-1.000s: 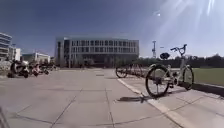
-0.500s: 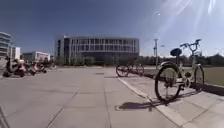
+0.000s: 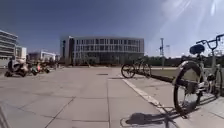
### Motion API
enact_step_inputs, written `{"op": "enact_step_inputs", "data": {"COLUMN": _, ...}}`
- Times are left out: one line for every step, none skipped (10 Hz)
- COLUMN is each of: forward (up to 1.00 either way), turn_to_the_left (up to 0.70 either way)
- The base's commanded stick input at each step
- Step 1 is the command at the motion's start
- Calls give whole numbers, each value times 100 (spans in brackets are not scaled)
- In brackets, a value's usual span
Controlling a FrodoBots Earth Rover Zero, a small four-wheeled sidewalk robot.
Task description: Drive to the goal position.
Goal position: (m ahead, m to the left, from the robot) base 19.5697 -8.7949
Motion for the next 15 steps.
{"op": "enact_step_inputs", "data": {"forward": 70, "turn_to_the_left": 4}}
{"op": "enact_step_inputs", "data": {"forward": 70, "turn_to_the_left": 0}}
{"op": "enact_step_inputs", "data": {"forward": 70, "turn_to_the_left": 0}}
{"op": "enact_step_inputs", "data": {"forward": 70, "turn_to_the_left": 0}}
{"op": "enact_step_inputs", "data": {"forward": 70, "turn_to_the_left": 0}}
{"op": "enact_step_inputs", "data": {"forward": 70, "turn_to_the_left": 0}}
{"op": "enact_step_inputs", "data": {"forward": 70, "turn_to_the_left": 0}}
{"op": "enact_step_inputs", "data": {"forward": 70, "turn_to_the_left": 0}}
{"op": "enact_step_inputs", "data": {"forward": 70, "turn_to_the_left": 0}}
{"op": "enact_step_inputs", "data": {"forward": 70, "turn_to_the_left": 0}}
{"op": "enact_step_inputs", "data": {"forward": 70, "turn_to_the_left": 0}}
{"op": "enact_step_inputs", "data": {"forward": 70, "turn_to_the_left": 0}}
{"op": "enact_step_inputs", "data": {"forward": 70, "turn_to_the_left": 0}}
{"op": "enact_step_inputs", "data": {"forward": 70, "turn_to_the_left": 0}}
{"op": "enact_step_inputs", "data": {"forward": 70, "turn_to_the_left": 0}}
